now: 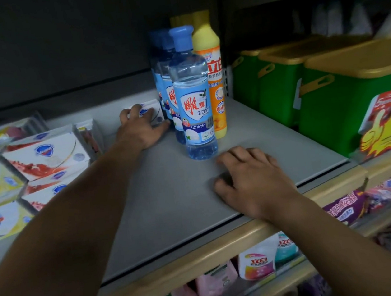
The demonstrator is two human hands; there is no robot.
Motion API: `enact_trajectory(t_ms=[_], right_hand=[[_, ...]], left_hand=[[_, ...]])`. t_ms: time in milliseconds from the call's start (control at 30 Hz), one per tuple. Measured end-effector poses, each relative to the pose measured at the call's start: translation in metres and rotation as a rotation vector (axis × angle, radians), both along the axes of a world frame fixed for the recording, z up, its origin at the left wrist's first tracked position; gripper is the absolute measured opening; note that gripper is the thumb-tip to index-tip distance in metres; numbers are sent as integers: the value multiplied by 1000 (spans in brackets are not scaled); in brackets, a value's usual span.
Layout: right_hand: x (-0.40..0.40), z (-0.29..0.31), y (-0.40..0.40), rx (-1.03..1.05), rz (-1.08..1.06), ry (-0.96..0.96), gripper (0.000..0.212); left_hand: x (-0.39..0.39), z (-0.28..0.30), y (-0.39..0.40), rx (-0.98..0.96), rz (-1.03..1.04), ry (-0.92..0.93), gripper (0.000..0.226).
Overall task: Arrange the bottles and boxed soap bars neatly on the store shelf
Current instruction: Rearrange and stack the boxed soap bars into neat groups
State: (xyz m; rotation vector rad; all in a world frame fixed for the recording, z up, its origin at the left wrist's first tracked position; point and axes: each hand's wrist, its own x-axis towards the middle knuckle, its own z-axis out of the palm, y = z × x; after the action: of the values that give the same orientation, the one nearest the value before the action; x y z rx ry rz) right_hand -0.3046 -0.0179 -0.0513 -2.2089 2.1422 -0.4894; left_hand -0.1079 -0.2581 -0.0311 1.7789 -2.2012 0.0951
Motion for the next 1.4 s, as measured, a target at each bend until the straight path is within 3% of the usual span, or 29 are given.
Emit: enact_trajectory(t_ms=[133,233,367,500,600,800,1067,1233,1400], right_hand=[[-2,0,0,13,-11,-13,58],[-1,2,0,34,-13,-9,53],[1,6,2,36,-39,6,47],[27,16,6,-73,-36,84,36],[72,24,0,-143,139,-99,31],[158,43,-43,-237,408,-299,34],[199,19,-78,-283,409,-386,35],[196,15,-77,-289,463,-425,33],[198,16,-72,-279,505,-487,28]], left_hand=[[-2,13,13,-32,-48,-74,63],[4,20,55,-121,-149,69,47],[32,25,135,-168,-276,211,43],[82,27,196,-274,-318,217,36],[126,30,214,-337,-237,223,31],[193,20,209,-364,-70,152,38],[206,3,191,-350,-45,170,47],[206,2,192,-380,-101,214,37],[202,1,199,-365,-130,210,42]])
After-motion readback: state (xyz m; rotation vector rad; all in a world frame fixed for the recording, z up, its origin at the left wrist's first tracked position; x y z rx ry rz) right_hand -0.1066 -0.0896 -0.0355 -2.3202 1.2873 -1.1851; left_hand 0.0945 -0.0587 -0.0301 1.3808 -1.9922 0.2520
